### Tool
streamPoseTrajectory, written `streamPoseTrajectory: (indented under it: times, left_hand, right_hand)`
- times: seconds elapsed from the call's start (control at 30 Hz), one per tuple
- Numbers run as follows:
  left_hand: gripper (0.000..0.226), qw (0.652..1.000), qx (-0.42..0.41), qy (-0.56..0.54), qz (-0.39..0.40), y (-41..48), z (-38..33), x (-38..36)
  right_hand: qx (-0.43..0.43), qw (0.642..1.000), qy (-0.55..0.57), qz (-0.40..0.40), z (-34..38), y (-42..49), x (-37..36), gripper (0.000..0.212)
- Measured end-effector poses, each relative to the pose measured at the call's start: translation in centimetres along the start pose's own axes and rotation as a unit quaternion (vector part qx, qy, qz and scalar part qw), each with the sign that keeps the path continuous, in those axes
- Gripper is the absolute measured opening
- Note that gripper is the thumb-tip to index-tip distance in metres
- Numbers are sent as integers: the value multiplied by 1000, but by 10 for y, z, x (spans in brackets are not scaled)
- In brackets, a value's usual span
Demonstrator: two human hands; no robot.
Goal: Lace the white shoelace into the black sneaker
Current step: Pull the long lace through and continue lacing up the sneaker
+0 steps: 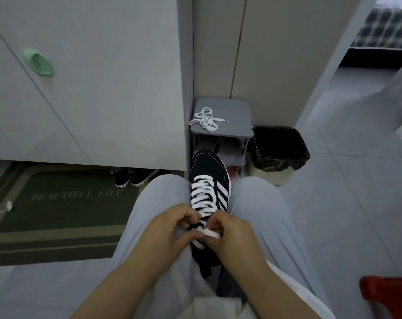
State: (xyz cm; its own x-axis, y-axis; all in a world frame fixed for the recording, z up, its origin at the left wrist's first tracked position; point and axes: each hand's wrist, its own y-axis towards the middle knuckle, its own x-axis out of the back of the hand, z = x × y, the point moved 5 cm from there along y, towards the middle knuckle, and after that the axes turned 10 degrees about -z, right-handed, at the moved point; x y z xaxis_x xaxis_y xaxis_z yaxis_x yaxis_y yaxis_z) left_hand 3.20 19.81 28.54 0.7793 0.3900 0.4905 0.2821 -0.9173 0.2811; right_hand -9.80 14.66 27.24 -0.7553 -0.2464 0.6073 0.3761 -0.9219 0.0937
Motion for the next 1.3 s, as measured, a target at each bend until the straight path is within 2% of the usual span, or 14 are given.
streamPoseTrajectory:
  times: [0.1, 0.2, 0.27, 0.4, 0.47, 0.53, 0.6, 0.67, 0.7, 0.77, 0.87, 1.03, 1.13, 1.3]
  left_hand:
    - [24, 998, -47, 21, 30, 1, -1, -11]
    - [12, 994, -90, 66, 17, 1, 2, -17]
    - [19, 979, -138, 149, 2, 1, 3, -19]
    - [24, 932, -210, 293, 29, -2, 2, -34]
    - [12, 927, -209, 308, 52, -4, 1, -41]
    - [5, 935, -189, 295, 61, -7, 5, -44]
    - [12, 956, -153, 241, 73, -10, 9, -38]
    - [24, 981, -80, 158, 77, -7, 14, -23]
    - [29, 987, -46, 135, 70, -5, 17, -16]
    - [37, 988, -36, 140, 57, -2, 20, -4]
    - [36, 966, -96, 232, 58, -1, 18, 1]
    - [33, 936, -148, 317, 45, 5, 10, -8]
    - [20, 906, -193, 372, 62, 6, 2, -26]
    - [12, 887, -201, 410, 71, 2, -1, -42]
  right_hand:
    - [-9, 999, 36, 25, -1, 0, 1, 18]
    - [-33, 992, 104, 58, -2, -1, 18, 37]
    - [-17, 996, 55, 65, -4, 2, 31, 33]
    - [-2, 993, -24, 112, -10, 1, 29, 15]
    - [27, 992, -56, 113, -9, -3, 18, 6]
    - [71, 989, -83, 98, -7, -5, 10, 8]
    - [108, 989, -72, 69, -4, -5, 9, 11]
    - [101, 994, -30, 39, -4, -3, 12, 8]
    - [98, 995, -18, 29, -4, -1, 13, 5]
    - [103, 993, -29, 47, -6, -1, 9, 7]
    - [121, 984, -83, 97, -8, -2, -1, 13]
    - [123, 984, -76, 105, -8, -1, -2, 20]
    - [134, 975, -106, 145, -7, -2, -5, 27]
    - [89, 989, -86, 87, -8, 1, 5, 12]
